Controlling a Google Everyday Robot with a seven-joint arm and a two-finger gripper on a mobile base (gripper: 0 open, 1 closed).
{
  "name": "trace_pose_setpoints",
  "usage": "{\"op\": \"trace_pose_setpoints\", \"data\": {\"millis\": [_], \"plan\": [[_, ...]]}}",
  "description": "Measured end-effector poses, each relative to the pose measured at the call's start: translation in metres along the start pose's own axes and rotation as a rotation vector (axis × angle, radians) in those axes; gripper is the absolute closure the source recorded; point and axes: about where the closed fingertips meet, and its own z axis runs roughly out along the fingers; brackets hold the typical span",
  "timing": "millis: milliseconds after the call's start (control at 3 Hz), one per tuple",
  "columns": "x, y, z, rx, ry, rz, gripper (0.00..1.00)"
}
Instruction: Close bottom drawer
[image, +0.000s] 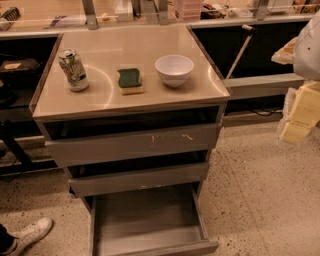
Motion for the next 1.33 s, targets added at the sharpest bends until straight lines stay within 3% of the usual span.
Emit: {"op": "trace_pose_setpoints", "data": {"millis": [333,667,1333], "plan": [[0.0,0.0,0.0,0.0,0.0,0.0,0.0],[0.0,0.0,0.0,0.0,0.0,0.0,0.19],[0.0,0.0,0.0,0.0,0.0,0.0,0.65]]}}
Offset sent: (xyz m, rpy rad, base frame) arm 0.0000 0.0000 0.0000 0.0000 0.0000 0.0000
